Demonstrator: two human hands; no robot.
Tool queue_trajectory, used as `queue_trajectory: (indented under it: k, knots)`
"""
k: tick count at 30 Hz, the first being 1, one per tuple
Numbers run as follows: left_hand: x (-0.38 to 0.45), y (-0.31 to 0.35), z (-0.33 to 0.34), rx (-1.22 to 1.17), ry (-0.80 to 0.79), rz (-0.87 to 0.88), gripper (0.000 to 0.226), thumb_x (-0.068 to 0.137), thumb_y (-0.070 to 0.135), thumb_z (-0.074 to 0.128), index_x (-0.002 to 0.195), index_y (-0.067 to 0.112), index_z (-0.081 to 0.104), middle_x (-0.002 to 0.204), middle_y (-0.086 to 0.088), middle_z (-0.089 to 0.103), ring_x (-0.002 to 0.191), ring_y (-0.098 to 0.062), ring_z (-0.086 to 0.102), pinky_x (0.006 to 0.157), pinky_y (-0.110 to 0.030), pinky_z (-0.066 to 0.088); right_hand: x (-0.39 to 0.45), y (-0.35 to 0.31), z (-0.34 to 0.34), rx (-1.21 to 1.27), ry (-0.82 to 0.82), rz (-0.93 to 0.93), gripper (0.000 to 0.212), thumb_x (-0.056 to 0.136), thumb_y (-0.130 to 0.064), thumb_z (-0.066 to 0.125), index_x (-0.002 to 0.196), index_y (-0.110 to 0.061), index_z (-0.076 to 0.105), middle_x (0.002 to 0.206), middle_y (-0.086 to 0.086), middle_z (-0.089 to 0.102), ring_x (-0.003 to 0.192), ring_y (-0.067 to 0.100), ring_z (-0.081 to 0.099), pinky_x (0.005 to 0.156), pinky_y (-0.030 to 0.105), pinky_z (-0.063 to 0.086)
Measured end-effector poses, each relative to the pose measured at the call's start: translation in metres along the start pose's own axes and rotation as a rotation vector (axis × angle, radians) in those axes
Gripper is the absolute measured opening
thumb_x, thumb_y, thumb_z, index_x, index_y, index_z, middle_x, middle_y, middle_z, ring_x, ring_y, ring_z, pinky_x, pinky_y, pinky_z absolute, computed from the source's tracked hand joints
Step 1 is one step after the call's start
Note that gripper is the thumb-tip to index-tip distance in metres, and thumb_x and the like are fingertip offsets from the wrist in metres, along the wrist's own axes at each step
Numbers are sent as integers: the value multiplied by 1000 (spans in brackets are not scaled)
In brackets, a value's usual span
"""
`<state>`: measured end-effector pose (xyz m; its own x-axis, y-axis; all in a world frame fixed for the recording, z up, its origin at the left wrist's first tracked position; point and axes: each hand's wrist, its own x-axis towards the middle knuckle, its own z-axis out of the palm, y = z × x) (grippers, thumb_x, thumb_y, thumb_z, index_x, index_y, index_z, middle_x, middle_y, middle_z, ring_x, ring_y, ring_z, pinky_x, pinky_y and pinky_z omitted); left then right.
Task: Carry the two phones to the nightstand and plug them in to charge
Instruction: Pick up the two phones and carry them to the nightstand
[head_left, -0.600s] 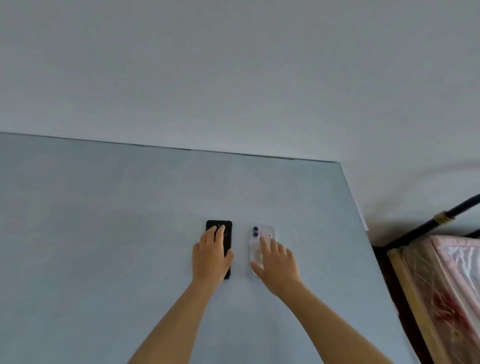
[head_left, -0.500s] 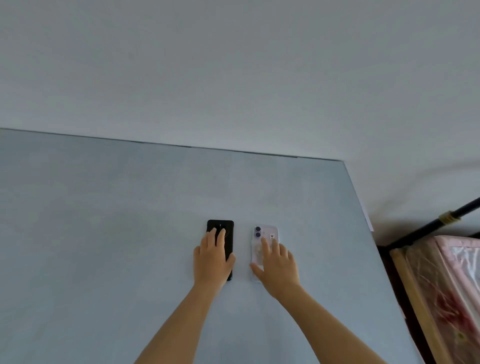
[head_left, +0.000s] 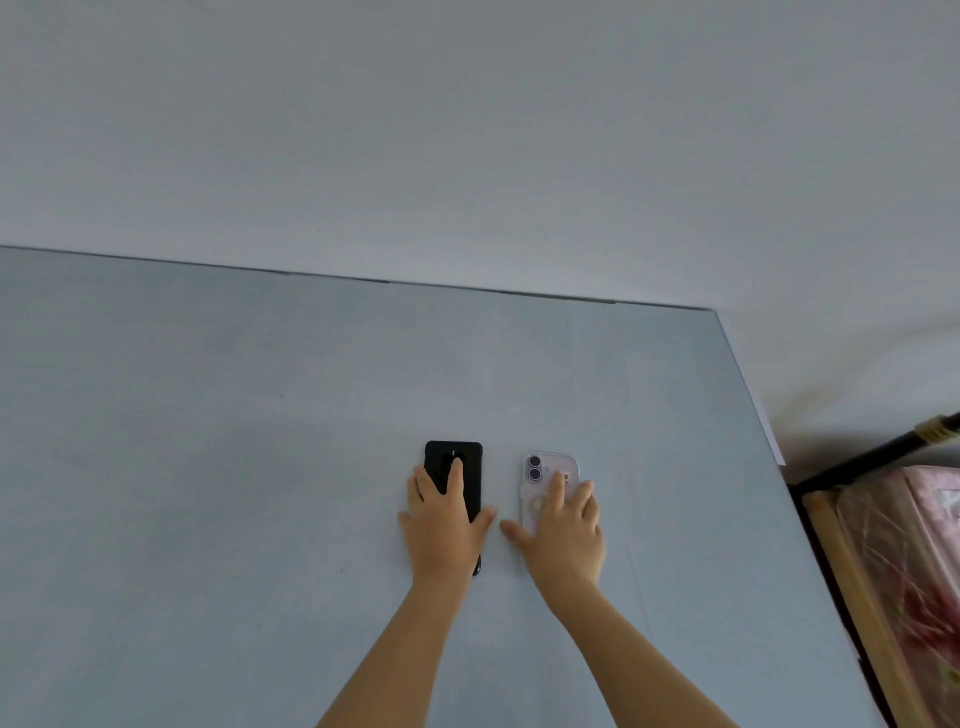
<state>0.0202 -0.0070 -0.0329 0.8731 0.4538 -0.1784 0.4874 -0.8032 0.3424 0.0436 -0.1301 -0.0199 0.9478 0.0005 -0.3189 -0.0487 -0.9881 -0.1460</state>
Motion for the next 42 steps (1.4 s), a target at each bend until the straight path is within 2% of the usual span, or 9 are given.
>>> queue_trajectory:
  k: [4, 7, 13, 17, 24, 29, 36, 42]
  knots:
    - [-3, 2, -3, -56, 34, 3, 66, 87, 48, 55, 144, 29, 28, 150, -16, 27, 132, -27, 38, 88, -34, 47, 2, -2, 0, -34, 32, 12, 85, 89, -63, 41, 150, -16, 6, 155, 22, 9, 138, 30, 26, 101, 33, 43]
    - [-2, 0, -7, -85, 36, -14, 64, 84, 45, 59, 142, 32, 34, 144, -8, 39, 122, -23, 47, 77, -31, 48, 1, -3, 0, -79, 54, 13, 79, 92, -60, 39, 150, -16, 10, 154, 22, 13, 135, 30, 31, 96, 34, 44]
    - [4, -5, -16, -27, 19, 21, 70, 76, 45, 63, 139, 38, 36, 126, 1, 51, 104, -20, 48, 61, -28, 44, 4, -5, 0, -9, 64, 54, 71, 87, -54, 49, 144, -21, 23, 147, 12, 26, 123, 29, 36, 79, 36, 46]
    - [4, -7, -19, 13, 2, 61, 69, 75, 47, 62, 139, 38, 39, 126, 0, 49, 108, -21, 44, 60, -27, 41, 7, 2, -10, 99, 49, 55, 63, 76, -44, 61, 132, -26, 38, 126, 3, 41, 110, 26, 39, 70, 32, 43]
    - [-2, 17, -48, -56, 25, 136, 69, 72, 45, 64, 136, 38, 42, 112, 1, 54, 101, -21, 45, 61, -28, 38, -3, 30, -45, 63, 62, -29, 51, 70, -38, 64, 118, -30, 48, 117, -2, 47, 106, 23, 40, 70, 31, 33]
    - [-11, 61, -89, -98, 83, 236, 65, 69, 43, 68, 132, 37, 49, 107, 2, 57, 98, -22, 47, 63, -28, 35, -23, 57, -90, 186, 150, -32, 56, 68, -38, 66, 121, -29, 49, 119, -3, 47, 107, 23, 40, 73, 32, 35]
    - [-39, 128, -135, -134, 173, 412, 64, 70, 42, 66, 132, 36, 49, 106, 2, 58, 95, -22, 48, 63, -28, 36, -58, 98, -158, 224, 321, -49, 58, 70, -38, 65, 125, -28, 49, 123, -1, 47, 110, 24, 39, 75, 34, 37]
    - [-63, 184, -159, -174, 209, 588, 65, 70, 42, 67, 132, 35, 49, 108, 1, 59, 99, -23, 48, 64, -29, 36, -93, 133, -207, 222, 464, 48, 58, 73, -39, 63, 127, -28, 47, 125, 0, 47, 112, 25, 39, 75, 34, 38]
